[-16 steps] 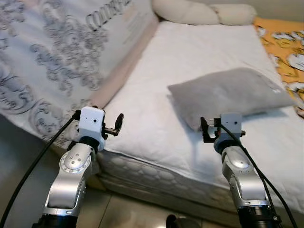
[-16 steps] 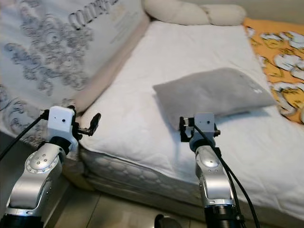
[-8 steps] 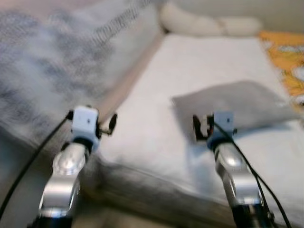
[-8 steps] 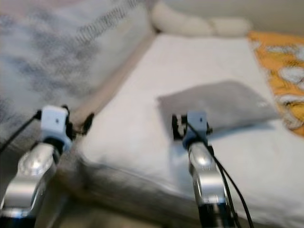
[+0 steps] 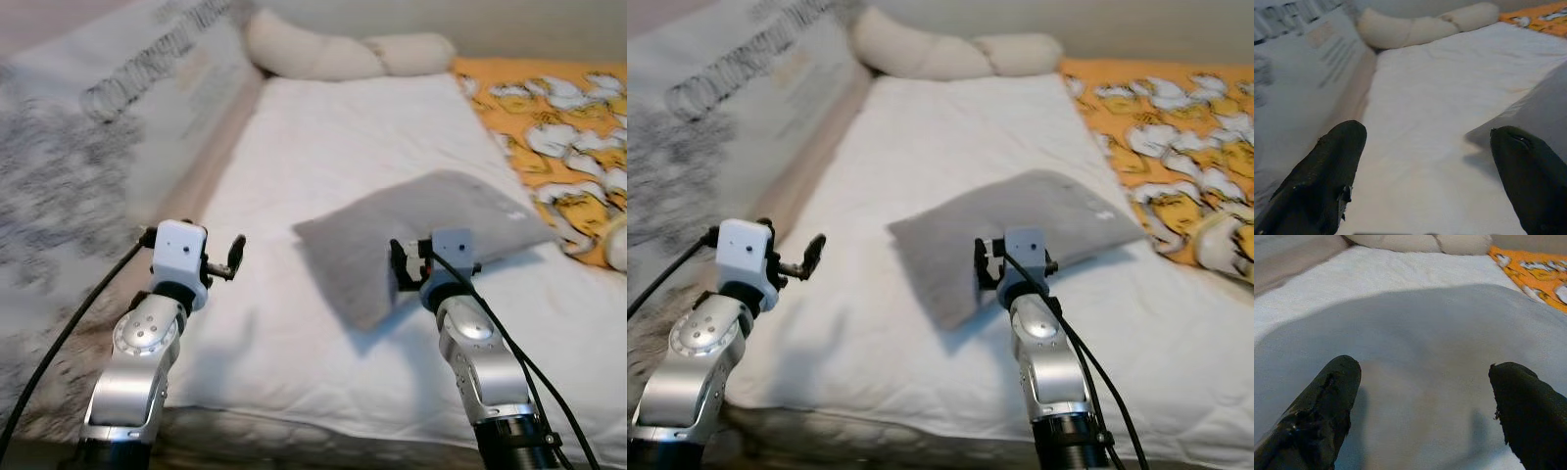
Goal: Clean up the room
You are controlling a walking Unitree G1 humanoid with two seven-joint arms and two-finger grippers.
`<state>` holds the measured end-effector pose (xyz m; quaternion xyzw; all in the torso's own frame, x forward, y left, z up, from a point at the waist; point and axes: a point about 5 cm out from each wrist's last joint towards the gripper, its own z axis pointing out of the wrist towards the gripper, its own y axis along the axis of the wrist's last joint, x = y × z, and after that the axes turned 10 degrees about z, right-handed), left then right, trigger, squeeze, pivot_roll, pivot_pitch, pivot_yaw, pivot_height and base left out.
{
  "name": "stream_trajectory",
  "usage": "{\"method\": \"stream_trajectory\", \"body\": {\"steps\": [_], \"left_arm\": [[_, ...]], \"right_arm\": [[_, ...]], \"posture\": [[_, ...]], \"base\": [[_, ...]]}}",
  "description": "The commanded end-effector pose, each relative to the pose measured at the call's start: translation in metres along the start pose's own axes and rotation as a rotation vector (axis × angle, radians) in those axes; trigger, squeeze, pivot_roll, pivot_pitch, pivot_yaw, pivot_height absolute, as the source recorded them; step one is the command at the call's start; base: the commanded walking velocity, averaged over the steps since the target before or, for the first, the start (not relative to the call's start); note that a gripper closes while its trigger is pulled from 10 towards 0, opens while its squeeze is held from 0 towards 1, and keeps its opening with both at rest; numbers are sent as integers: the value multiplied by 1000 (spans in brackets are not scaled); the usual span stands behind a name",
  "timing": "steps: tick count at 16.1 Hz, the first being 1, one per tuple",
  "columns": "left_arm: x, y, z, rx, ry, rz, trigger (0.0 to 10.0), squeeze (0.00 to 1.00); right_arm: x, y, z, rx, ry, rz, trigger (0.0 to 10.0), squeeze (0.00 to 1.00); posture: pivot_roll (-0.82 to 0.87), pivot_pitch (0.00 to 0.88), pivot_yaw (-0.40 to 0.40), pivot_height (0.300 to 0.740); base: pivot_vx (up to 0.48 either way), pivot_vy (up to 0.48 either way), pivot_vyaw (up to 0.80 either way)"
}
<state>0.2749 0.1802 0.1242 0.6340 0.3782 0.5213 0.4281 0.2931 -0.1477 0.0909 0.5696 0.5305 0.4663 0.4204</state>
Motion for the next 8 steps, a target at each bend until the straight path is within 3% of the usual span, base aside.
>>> {"method": "stream_trajectory", "body": {"steps": [1, 8], "left_arm": [[-2, 2, 1, -9, -3, -4, 10000, 0], [-5, 2, 2, 1, -31, 33, 10000, 0]], "right_arm": [[-2, 2, 1, 1, -11, -7, 10000, 0], [-7, -7, 2, 61, -41, -32, 10000, 0]], "posture": [[44, 0, 42, 740], [42, 0, 46, 740]], "base": [[0, 0, 0], [0, 0, 0]]}}
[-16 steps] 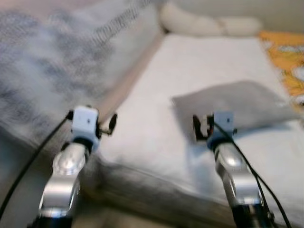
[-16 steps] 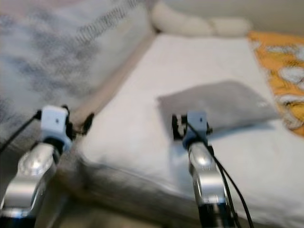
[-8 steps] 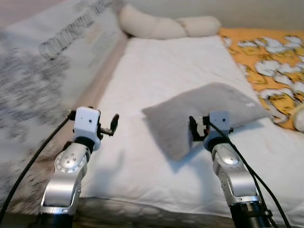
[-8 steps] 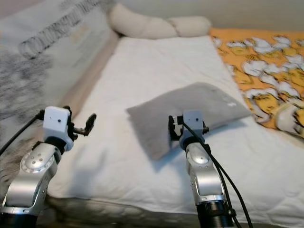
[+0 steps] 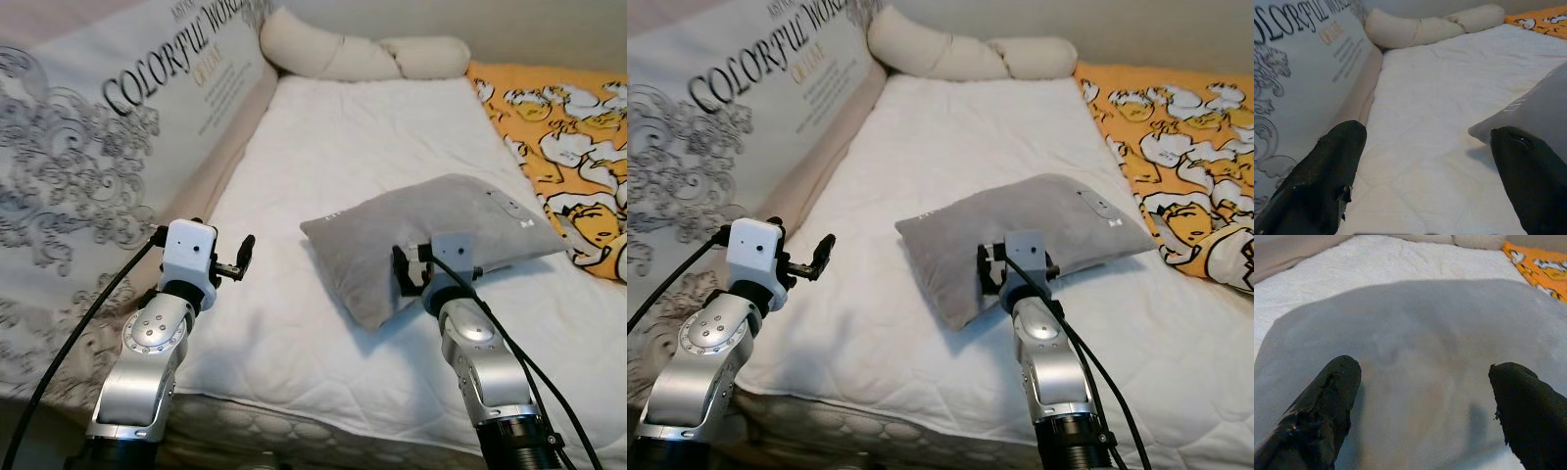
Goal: Clean up the room
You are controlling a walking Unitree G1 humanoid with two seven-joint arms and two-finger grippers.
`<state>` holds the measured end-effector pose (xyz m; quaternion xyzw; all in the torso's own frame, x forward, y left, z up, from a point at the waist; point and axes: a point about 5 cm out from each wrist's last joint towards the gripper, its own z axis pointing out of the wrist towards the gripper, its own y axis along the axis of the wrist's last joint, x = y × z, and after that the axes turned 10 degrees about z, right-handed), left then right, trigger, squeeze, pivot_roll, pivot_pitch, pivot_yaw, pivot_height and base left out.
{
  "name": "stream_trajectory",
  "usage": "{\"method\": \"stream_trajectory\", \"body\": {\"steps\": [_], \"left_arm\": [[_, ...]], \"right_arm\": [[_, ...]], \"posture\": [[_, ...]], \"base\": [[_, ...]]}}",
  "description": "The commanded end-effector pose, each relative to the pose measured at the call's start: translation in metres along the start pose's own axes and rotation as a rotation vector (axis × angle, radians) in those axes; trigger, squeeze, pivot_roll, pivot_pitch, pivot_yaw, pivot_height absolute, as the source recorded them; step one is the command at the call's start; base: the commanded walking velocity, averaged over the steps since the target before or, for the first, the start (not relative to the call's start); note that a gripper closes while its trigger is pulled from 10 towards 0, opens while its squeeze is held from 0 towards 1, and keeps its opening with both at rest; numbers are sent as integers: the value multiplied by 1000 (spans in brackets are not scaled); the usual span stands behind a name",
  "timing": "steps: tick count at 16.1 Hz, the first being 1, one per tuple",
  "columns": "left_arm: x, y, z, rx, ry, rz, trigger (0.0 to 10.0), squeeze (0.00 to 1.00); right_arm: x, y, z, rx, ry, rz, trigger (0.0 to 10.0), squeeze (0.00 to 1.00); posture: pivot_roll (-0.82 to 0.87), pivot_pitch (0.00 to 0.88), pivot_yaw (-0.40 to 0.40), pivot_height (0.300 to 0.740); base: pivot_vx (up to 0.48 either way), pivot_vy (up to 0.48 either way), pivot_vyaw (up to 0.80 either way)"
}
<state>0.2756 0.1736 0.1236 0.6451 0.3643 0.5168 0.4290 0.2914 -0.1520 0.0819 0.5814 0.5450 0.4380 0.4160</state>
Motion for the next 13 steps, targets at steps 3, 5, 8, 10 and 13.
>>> {"method": "stream_trajectory", "body": {"steps": [3, 5, 8, 10, 13], "left_arm": [[-3, -1, -2, 15, -61, 57, 10000, 0], [-6, 0, -4, 15, -95, 82, 10000, 0], [-9, -3, -15, 23, -171, 90, 10000, 0], [-12, -4, -22, 23, -235, 90, 10000, 0], [-16, -5, -31, 30, -378, 95, 10000, 0]], "right_arm": [[-12, 3, 2, -1, -81, 43, 10000, 1000], [-21, 5, 0, -24, -104, 23, 10000, 1000], [-48, -6, -6, 19, -235, 226, 10000, 1000], [-62, -19, -9, 93, -329, 252, 10000, 1000], [-59, -36, -6, 183, -262, 413, 10000, 1000]], "posture": [[50, 0, 45, 740], [56, 0, 34, 740], [54, 0, 30, 740], [55, 0, 28, 740], [55, 0, 29, 740]], "base": [[0, 0, 0], [0, 0, 0], [0, 0, 0], [0, 0, 0], [0, 0, 0]]}}
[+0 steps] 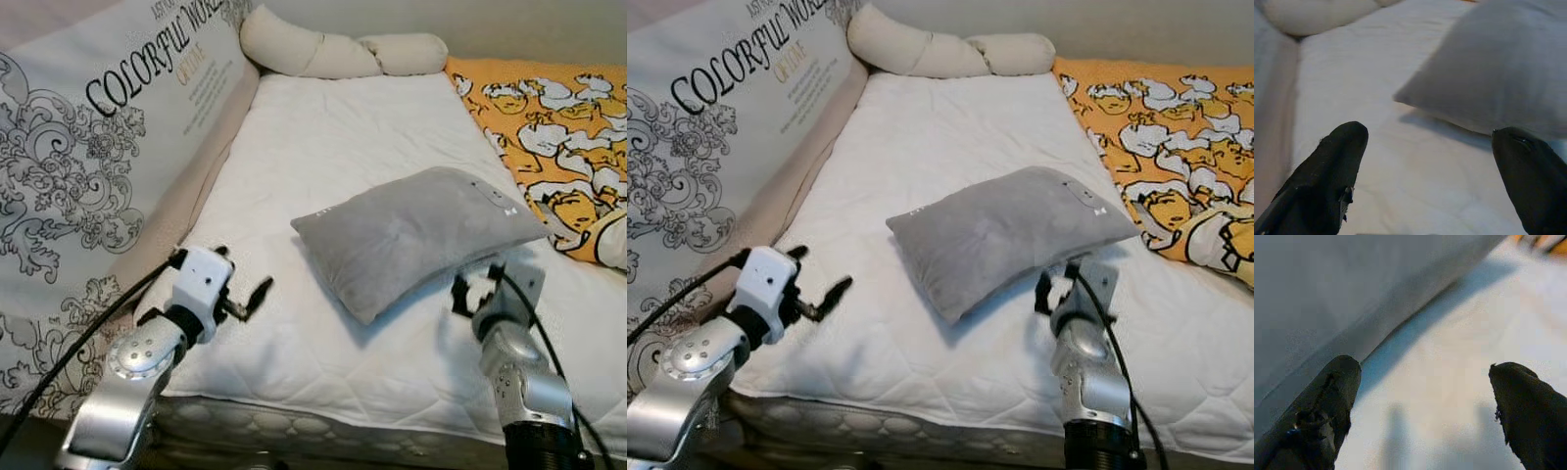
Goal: Clean up the room
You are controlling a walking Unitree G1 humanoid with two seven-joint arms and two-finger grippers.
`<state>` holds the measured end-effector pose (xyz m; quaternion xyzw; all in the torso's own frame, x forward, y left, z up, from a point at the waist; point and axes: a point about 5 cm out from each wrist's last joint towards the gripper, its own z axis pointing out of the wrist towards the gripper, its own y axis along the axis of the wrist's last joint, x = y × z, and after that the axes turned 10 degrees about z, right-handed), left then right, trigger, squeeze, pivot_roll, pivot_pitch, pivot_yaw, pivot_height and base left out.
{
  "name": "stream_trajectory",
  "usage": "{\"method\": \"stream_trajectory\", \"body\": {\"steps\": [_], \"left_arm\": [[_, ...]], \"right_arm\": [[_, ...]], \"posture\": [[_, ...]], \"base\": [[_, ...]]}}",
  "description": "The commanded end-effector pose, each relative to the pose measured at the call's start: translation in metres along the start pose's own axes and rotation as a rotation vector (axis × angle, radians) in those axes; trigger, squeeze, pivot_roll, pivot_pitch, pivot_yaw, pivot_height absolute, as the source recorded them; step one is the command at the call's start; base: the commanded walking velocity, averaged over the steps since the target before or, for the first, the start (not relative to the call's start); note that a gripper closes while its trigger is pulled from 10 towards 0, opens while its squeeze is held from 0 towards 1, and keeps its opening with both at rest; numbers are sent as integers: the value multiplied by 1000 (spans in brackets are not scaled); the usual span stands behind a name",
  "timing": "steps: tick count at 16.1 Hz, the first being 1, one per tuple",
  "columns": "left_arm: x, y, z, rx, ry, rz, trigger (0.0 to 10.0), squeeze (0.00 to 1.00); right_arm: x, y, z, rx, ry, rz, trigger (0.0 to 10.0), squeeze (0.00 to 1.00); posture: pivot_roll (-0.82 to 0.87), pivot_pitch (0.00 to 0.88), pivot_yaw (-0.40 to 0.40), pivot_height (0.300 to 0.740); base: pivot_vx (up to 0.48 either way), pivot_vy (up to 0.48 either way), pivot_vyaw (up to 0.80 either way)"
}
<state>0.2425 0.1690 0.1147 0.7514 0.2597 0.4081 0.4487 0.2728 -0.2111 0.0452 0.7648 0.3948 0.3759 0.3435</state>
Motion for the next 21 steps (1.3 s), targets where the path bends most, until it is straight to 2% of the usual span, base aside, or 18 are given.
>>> {"method": "stream_trajectory", "body": {"steps": [1, 3, 4, 5, 7, 10, 11, 14, 16, 17, 18, 19, 20, 21], "left_arm": [[-3, 2, -3, 0, -69, 12, 10000, 0], [-4, -1, -5, 19, -110, 38, 10000, 0], [-3, 0, -5, 16, -124, 46, 10000, 0], [-2, 1, -5, 15, -125, 46, 10000, 0], [-1, 2, -4, 15, -144, 54, 10000, 0], [0, 5, -3, 11, -155, 59, 10000, 0], [3, 7, -3, 16, -157, 73, 10000, 0], [6, 6, -5, 25, -164, 82, 10000, 0], [5, 7, -5, 28, -170, 84, 10000, 0], [6, 7, -5, 32, -173, 89, 10000, 0], [6, 8, -5, 32, -173, 92, 10000, 0], [5, 9, -5, 32, -172, 93, 10000, 0], [4, 9, -6, 31, -167, 92, 10000, 0], [3, 9, -6, 31, -159, 86, 10000, 0]], "right_arm": [[9, -3, 3, 41, 62, 70, 10000, 1000], [18, -8, 8, 102, 84, 171, 10000, 1000], [25, -7, 13, 95, 92, 262, 10000, 1000], [26, -6, 15, 89, 92, 280, 10000, 1000], [32, 2, 26, 46, 87, 453, 10000, 1000], [39, 11, 37, 30, 120, 617, 10000, 1000], [55, 17, 45, 44, 175, 694, 10000, 1000], [70, 27, 51, 49, 218, 816, 10000, 1000], [71, 27, 52, 74, 202, 839, 10000, 1000], [68, 23, 54, 112, 145, 853, 10000, 1000], [67, 22, 54, 112, 119, 814, 8078, 0], [67, 23, 55, 112, 123, 804, 3216, 0], [67, 24, 55, 111, 126, 803, 0, 0], [65, 24, 55, 113, 116, 793, 0, 0]], "posture": [[54, 0, 30, 740], [51, 0, 40, 740], [55, 0, 46, 740], [55, 0, 48, 740], [62, 0, 59, 740], [82, 0, 62, 740], [99, 0, 69, 740], [110, 0, 75, 740], [119, 0, 70, 740], [127, 0, 63, 740], [129, 0, 57, 740], [133, 0, 48, 740], [136, 0, 37, 740], [137, 0, 28, 740]], "base": [[0, 0, 0], [0, 0, 0], [0, 0, 0], [0, 0, 0], [0, 0, 0], [0, 0, 0], [0, 0, 0], [0, 0, 0], [0, 0, 0], [0, 0, 0], [0, 0, 0], [0, 0, 0], [0, 0, 0], [0, 0, 0]]}}
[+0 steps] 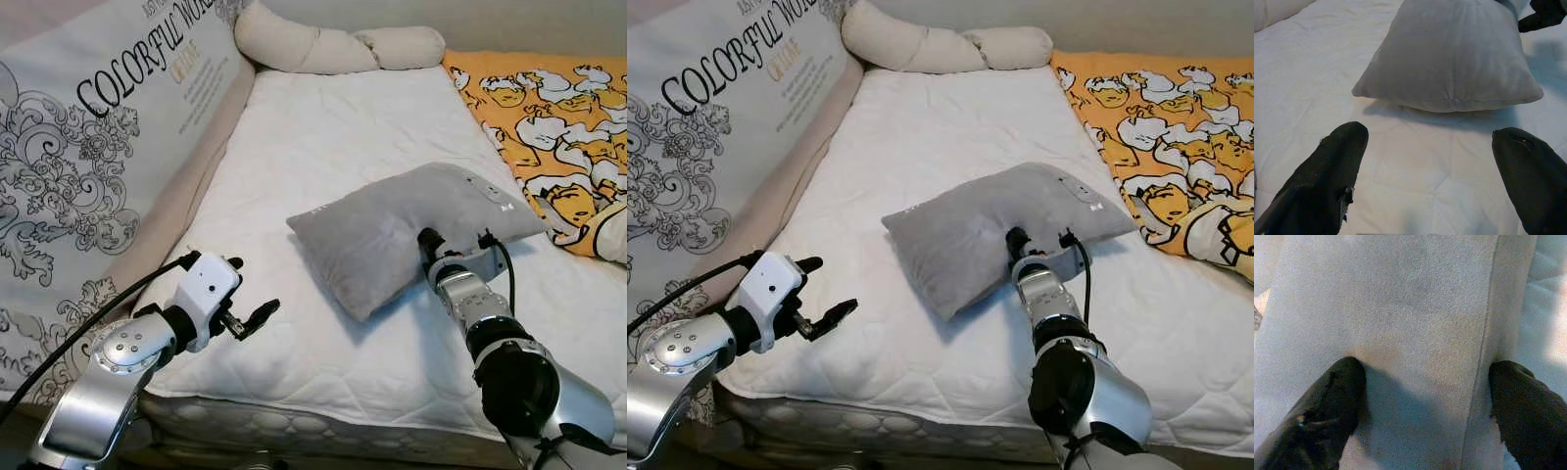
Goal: Clean up the room
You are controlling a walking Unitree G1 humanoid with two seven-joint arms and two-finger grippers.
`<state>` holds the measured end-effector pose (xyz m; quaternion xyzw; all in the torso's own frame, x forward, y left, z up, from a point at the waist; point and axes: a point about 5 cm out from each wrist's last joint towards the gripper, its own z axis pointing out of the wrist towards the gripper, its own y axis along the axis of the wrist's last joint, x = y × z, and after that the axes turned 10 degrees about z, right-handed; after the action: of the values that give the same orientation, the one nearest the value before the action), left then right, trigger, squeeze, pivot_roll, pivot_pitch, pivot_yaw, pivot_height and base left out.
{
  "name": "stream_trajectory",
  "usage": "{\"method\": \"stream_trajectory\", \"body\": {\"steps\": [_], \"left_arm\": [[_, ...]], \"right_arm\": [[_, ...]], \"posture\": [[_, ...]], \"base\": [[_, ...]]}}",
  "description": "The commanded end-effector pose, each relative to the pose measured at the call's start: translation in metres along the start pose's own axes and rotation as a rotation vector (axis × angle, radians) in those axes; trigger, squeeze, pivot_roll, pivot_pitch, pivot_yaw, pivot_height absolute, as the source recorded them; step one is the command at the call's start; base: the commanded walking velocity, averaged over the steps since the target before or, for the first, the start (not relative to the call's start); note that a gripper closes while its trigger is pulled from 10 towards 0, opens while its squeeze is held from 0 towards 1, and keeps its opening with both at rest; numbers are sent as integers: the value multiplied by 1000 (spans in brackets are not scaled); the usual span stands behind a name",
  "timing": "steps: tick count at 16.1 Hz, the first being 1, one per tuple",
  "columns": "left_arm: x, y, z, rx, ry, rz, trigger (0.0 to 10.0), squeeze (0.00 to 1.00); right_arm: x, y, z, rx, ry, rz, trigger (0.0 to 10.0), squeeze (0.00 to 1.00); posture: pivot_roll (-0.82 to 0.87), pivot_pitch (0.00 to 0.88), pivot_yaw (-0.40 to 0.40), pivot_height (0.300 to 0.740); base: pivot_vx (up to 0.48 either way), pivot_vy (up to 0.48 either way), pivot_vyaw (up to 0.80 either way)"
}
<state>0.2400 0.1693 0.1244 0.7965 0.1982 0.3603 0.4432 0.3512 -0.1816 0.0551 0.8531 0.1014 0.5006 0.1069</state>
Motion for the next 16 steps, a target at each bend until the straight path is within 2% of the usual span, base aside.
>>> {"method": "stream_trajectory", "body": {"steps": [1, 16], "left_arm": [[-2, 0, -1, 9, 6, 1, 10000, 0], [-7, 0, 3, 6, 1, -19, 10000, 0]], "right_arm": [[3, 0, 1, 4, -13, -14, 0, 0], [-12, 5, -1, 1, -125, -58, 0, 0]], "posture": [[138, 0, 23, 740], [118, 0, 19, 740]], "base": [[0, 0, 0], [0, 0, 0]]}}
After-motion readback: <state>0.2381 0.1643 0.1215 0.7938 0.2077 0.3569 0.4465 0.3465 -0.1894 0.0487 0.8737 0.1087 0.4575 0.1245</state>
